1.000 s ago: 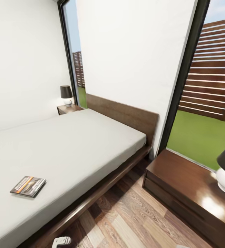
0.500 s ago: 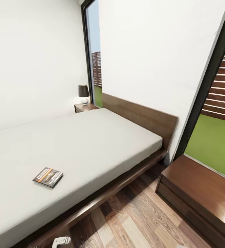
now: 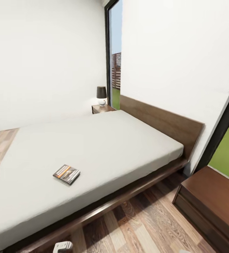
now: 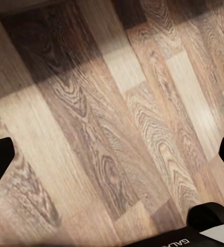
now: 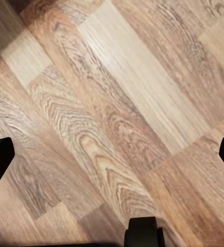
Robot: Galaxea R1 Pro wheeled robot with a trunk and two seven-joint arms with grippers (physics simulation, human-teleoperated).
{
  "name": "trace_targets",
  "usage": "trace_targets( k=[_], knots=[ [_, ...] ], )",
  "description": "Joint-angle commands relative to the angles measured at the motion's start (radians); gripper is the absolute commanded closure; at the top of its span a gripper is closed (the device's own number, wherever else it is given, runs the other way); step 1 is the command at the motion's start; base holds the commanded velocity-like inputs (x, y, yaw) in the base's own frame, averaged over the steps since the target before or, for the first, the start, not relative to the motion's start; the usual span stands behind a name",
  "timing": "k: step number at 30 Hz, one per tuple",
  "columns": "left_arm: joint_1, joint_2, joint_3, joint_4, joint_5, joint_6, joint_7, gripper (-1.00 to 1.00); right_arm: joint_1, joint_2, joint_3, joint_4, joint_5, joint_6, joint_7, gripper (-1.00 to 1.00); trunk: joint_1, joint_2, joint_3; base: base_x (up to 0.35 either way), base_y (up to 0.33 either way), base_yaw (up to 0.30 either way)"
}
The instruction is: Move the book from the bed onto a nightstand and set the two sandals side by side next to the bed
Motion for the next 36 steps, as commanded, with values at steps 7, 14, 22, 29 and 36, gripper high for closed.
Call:
trace_targets(
  k=[7, 14, 22, 29, 36],
  knots=[
    [-0.001, 0.000, 0.009, 0.000, -0.009, 0.001, -0.005, -1.00, 0.000, 0.000, -0.004, 0.000, -0.005, 0.002, 0.005, -1.00, 0.000, 0.000, -0.001, 0.000, 0.000, 0.294],
    [-0.001, 0.000, 0.009, 0.000, -0.009, 0.001, -0.005, -1.00, 0.000, 0.000, -0.004, -0.001, -0.005, 0.002, 0.005, -1.00, 0.000, 0.000, -0.001, 0.000, 0.000, 0.293],
    [-0.001, 0.000, 0.009, 0.000, -0.009, 0.001, -0.005, -1.00, 0.000, 0.000, -0.004, 0.000, -0.005, 0.002, 0.005, -1.00, 0.000, 0.000, -0.001, 0.000, 0.000, 0.293],
    [-0.001, 0.000, 0.009, 0.000, -0.009, 0.001, -0.005, -1.00, 0.000, 0.000, -0.004, -0.001, -0.005, 0.002, 0.005, -1.00, 0.000, 0.000, -0.001, 0.000, 0.000, 0.293],
    [-0.001, -0.001, 0.008, 0.000, -0.009, 0.001, -0.005, -1.00, 0.000, 0.000, -0.004, 0.000, -0.004, 0.002, 0.005, -1.00, -0.008, 0.014, 0.005, 0.000, 0.000, 0.207]
  ],
)
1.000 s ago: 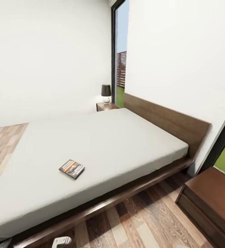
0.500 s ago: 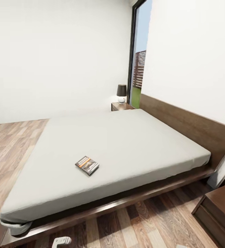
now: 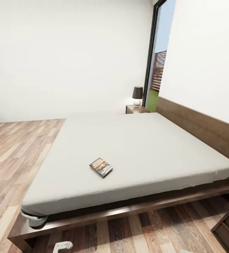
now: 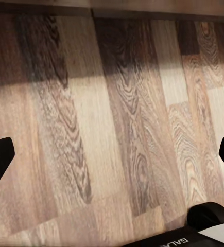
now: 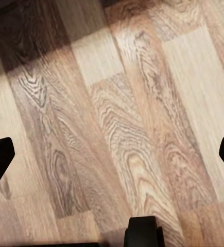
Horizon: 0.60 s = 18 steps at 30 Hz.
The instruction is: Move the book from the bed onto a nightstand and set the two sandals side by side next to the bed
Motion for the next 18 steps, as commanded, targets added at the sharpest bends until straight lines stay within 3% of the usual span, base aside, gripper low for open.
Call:
trace_targets(
  k=[1, 18],
  knots=[
    [-0.001, 0.000, 0.009, -0.001, -0.009, 0.001, -0.005, -1.00, 0.000, 0.000, -0.004, 0.000, -0.005, 0.002, 0.005, -1.00, -0.004, 0.007, 0.002, 0.000, 0.000, 0.034],
    [-0.001, -0.001, 0.009, -0.001, -0.009, 0.001, -0.005, -1.00, 0.000, 0.000, -0.004, 0.000, -0.003, 0.002, 0.005, -1.00, -0.069, 0.126, 0.056, 0.000, 0.000, 0.005]
  ],
)
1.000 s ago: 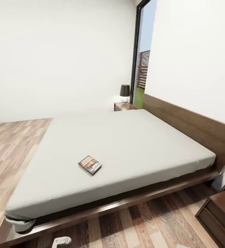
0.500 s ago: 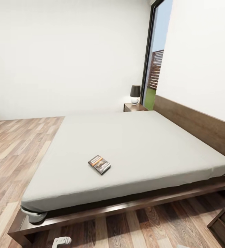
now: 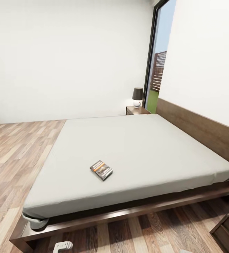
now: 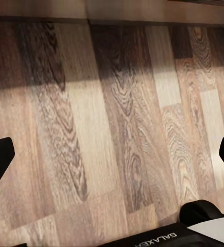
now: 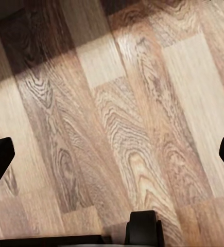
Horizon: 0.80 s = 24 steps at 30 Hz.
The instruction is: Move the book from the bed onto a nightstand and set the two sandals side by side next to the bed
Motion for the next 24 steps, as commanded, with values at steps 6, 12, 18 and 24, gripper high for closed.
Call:
trace_targets(
  k=[6, 12, 18, 24],
  knots=[
    [-0.001, -0.001, 0.008, -0.001, -0.009, 0.001, -0.005, -1.00, 0.000, 0.000, -0.004, 0.000, -0.003, 0.002, 0.005, -1.00, -0.023, 0.042, 0.018, 0.000, 0.000, 0.000],
    [-0.001, 0.000, 0.008, -0.001, -0.009, 0.001, -0.005, -1.00, 0.000, 0.000, -0.004, 0.000, -0.003, 0.002, 0.005, -1.00, -0.046, 0.084, 0.037, 0.000, 0.000, 0.000],
    [-0.001, 0.000, 0.008, -0.001, -0.009, 0.001, -0.005, -1.00, 0.000, 0.000, -0.004, 0.000, -0.002, 0.003, 0.002, -1.00, -0.069, 0.126, 0.056, 0.000, 0.000, 0.000],
    [-0.001, -0.001, 0.008, -0.001, -0.009, 0.001, -0.005, -1.00, 0.000, 0.000, -0.003, 0.000, -0.001, 0.003, 0.000, -1.00, -0.092, 0.168, 0.074, 0.000, 0.000, 0.000]
  ],
)
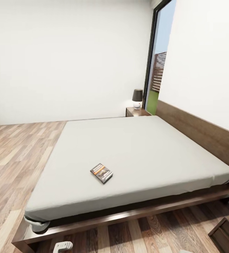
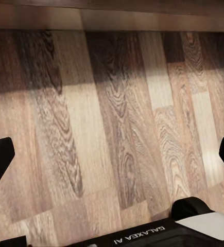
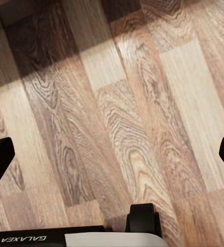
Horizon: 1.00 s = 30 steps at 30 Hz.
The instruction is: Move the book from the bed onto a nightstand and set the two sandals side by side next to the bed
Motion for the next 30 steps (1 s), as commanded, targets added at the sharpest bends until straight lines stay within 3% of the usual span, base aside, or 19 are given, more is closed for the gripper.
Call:
trace_targets(
  k=[1, 30],
  knots=[
    [-0.001, 0.000, 0.009, -0.001, -0.009, 0.001, -0.005, -1.00, 0.000, 0.000, -0.005, 0.000, -0.004, 0.003, 0.005, -1.00, -0.004, 0.007, 0.002, 0.000, 0.000, 0.000],
    [-0.001, -0.001, 0.009, -0.001, -0.009, 0.001, -0.005, -1.00, 0.000, 0.000, -0.005, 0.000, -0.004, 0.002, 0.005, -1.00, -0.115, 0.210, 0.093, 0.000, 0.000, 0.000]
  ],
)
